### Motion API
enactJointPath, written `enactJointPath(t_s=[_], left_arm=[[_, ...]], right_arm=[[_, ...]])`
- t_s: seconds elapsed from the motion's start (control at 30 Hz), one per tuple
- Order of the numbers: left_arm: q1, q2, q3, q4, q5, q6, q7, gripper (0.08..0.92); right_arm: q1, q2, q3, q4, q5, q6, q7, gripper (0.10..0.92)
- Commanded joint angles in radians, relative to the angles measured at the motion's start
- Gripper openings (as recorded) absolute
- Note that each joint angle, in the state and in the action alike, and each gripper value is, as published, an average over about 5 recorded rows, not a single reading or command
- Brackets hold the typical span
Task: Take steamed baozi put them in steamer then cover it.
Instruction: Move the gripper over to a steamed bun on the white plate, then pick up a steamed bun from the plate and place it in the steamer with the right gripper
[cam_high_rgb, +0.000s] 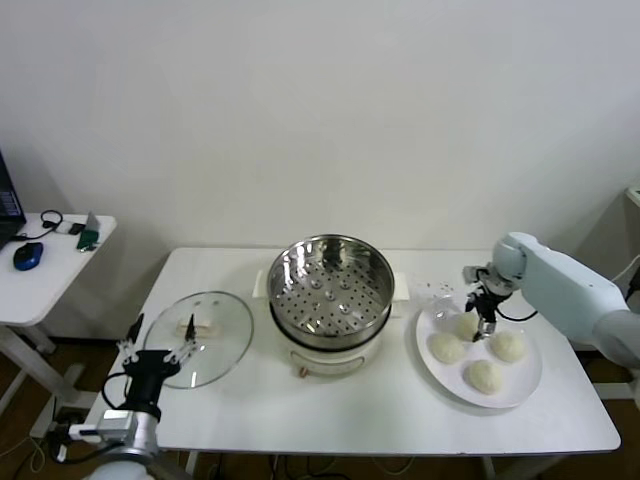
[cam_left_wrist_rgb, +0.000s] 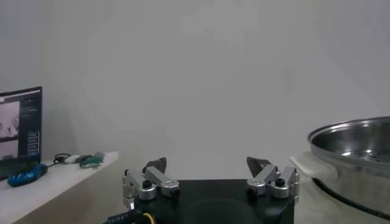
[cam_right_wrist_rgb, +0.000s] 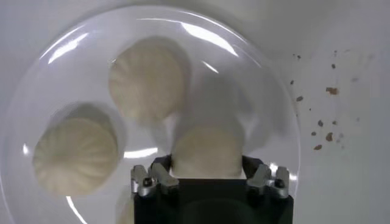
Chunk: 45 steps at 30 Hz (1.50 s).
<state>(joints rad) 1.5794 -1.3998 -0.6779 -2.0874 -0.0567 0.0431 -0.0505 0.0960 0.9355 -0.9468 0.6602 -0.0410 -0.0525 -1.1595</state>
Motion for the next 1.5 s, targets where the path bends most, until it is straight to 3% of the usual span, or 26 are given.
enactJointPath(t_s=[0.03,0.4,0.73,1.13,1.5], left_arm=[[0.004,-0.003,0.001,-0.004,0.002,0.001,-0.001,0.823],[0.021,-0.003,0.004,-0.014,0.001,0.001,-0.003,0.823],[0.035,-0.007,0.012,-0.037,0.03,0.034,-0.007,0.823],[0.057,-0.008,0.005,-0.052,0.026,0.041,-0.002,0.823],[0.067,-0.005,0.001,-0.063,0.023,0.043,-0.002,0.823]], right_arm=[[0.008,0.009,0.004,-0.016,-0.01,0.008,-0.001,0.722],[0.304,0.007,-0.238,0.092,0.159,0.082,-0.024,0.721],[0.619,0.179,-0.443,0.163,0.225,0.298,-0.097,0.726],[0.615,0.42,-0.353,0.246,-0.037,0.554,-0.078,0.729],[0.418,0.548,-0.228,0.213,-0.316,0.654,-0.049,0.738]])
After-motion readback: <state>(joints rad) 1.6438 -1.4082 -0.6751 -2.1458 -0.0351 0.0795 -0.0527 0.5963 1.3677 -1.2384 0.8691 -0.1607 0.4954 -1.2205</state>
